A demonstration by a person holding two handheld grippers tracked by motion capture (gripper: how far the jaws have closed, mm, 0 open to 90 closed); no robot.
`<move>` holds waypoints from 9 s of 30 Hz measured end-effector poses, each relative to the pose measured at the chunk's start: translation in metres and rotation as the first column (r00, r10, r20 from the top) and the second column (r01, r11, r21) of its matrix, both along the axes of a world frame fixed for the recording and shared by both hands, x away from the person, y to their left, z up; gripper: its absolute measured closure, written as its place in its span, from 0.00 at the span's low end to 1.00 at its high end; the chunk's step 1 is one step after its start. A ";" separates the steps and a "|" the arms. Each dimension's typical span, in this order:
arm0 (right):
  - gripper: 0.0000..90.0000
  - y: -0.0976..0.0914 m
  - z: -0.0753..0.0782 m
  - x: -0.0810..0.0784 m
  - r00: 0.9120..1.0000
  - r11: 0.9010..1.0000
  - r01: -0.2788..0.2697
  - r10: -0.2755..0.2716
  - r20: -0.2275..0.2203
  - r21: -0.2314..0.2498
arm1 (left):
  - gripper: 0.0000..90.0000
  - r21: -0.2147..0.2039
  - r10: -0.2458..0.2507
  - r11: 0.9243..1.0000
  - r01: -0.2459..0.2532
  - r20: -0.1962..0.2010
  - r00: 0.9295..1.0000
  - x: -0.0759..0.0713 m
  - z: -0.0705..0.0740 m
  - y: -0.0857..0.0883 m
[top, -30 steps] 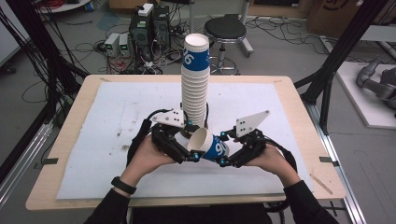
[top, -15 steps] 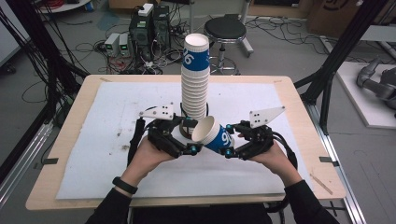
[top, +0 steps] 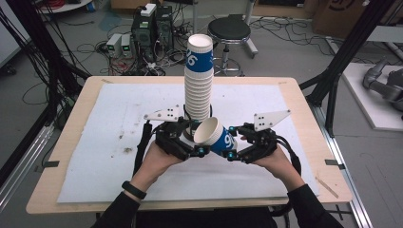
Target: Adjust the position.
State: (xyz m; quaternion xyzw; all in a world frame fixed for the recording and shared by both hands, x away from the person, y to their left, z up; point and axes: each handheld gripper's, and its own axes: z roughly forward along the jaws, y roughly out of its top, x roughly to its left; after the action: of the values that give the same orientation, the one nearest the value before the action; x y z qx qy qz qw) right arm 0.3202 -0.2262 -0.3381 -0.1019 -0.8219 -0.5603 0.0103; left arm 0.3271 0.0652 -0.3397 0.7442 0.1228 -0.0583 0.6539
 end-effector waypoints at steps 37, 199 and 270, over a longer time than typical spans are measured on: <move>0.24 0.018 -0.009 -0.005 0.999 0.990 -0.021 0.026 0.035 -0.143 | 0.24 0.325 -0.034 0.946 -0.011 0.132 0.991 -0.008 0.027 -0.008; 0.28 0.012 0.000 -0.010 1.000 0.986 0.026 -0.024 -0.015 0.163 | 0.32 0.069 -0.011 0.998 0.005 0.080 0.997 -0.014 -0.023 -0.025; 0.20 0.015 0.006 -0.013 0.999 0.980 0.034 -0.030 -0.025 0.196 | 0.31 0.091 -0.025 0.996 0.018 0.082 0.996 -0.016 -0.028 -0.032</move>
State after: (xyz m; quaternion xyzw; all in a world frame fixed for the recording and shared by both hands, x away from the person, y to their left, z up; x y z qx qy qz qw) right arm 0.3073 -0.2113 -0.3318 -0.1199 -0.7606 -0.6378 0.0203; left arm 0.3110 0.0336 -0.3682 0.7760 0.0900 -0.0287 0.6236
